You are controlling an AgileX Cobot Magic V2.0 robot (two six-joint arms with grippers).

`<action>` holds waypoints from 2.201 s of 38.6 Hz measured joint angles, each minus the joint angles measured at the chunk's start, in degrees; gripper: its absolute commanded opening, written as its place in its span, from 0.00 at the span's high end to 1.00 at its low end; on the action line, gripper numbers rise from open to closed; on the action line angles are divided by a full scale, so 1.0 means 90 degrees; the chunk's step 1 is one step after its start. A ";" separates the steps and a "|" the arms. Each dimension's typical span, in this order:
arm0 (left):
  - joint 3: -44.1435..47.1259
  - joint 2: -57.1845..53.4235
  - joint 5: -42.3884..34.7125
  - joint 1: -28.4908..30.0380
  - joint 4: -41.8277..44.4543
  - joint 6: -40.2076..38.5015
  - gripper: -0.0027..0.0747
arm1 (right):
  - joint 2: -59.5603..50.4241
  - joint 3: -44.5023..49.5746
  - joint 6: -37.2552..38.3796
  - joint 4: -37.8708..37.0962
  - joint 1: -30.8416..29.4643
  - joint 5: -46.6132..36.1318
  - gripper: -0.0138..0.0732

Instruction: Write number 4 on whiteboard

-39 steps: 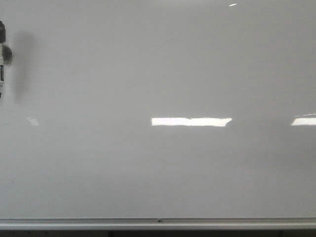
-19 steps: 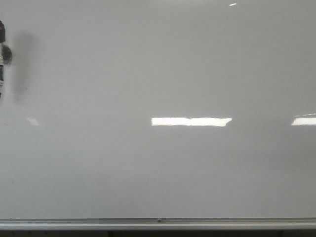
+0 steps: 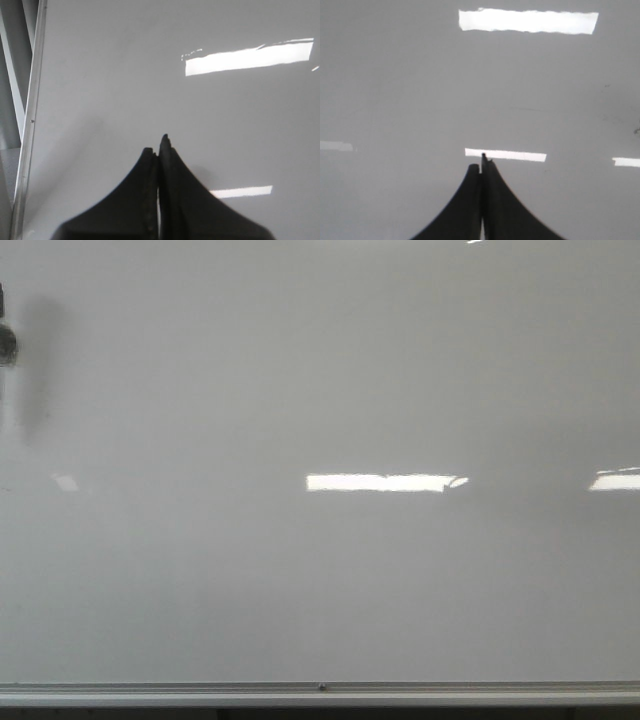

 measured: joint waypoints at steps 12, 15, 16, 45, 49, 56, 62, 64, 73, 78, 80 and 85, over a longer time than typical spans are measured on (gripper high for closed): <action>-0.1385 0.1209 0.1487 0.0000 0.0000 0.0000 0.99 | 0.1122 -0.1475 0.0000 0.0000 0.0000 0.1385 0.92; -0.1512 0.1568 0.1825 0.0000 0.0000 0.0000 0.99 | 0.1444 -0.1740 -0.0012 0.0000 0.0000 0.1721 0.92; -0.1526 0.1657 0.1889 0.0000 0.0000 0.0000 0.99 | 0.1567 -0.1825 -0.0013 0.0000 0.0000 0.1855 0.92; -0.1536 0.2611 0.2438 0.0000 -0.0258 0.0000 0.81 | 0.2512 -0.1984 -0.0050 -0.0006 0.0000 0.2446 0.77; -0.1536 0.2611 0.2463 0.0000 -0.0258 0.0000 0.52 | 0.2512 -0.1984 -0.0050 -0.0006 0.0000 0.2456 0.53; -0.1536 0.2611 0.2467 0.0000 -0.0269 0.0000 0.19 | 0.2512 -0.1984 -0.0050 -0.0006 0.0000 0.2456 0.27; -0.1536 0.2611 0.2477 0.0000 -0.0269 0.0000 0.19 | 0.2512 -0.1984 -0.0050 -0.0006 0.0000 0.2444 0.27; -0.1536 0.2649 0.2477 0.0000 -0.0269 0.0000 0.19 | 0.2512 -0.1984 -0.0050 -0.0006 0.0000 0.2444 0.27; -0.1779 0.3480 0.2522 0.0000 -0.0269 0.0000 0.19 | 0.2512 -0.1984 -0.0050 -0.0006 0.0000 0.2435 0.27; -0.2046 0.4143 0.2566 0.0000 -0.0269 0.0000 0.19 | 0.2512 -0.1984 -0.0066 -0.0006 0.0000 0.2435 0.27; -0.2132 0.4413 0.2530 0.0000 -0.0269 0.0000 0.19 | 0.2512 -0.1984 -0.0066 -0.0006 0.0000 0.2435 0.27; -0.2322 0.5118 0.2329 0.0000 -0.0313 0.0000 0.19 | 0.2512 -0.1984 -0.0066 -0.0006 0.0000 0.2435 0.27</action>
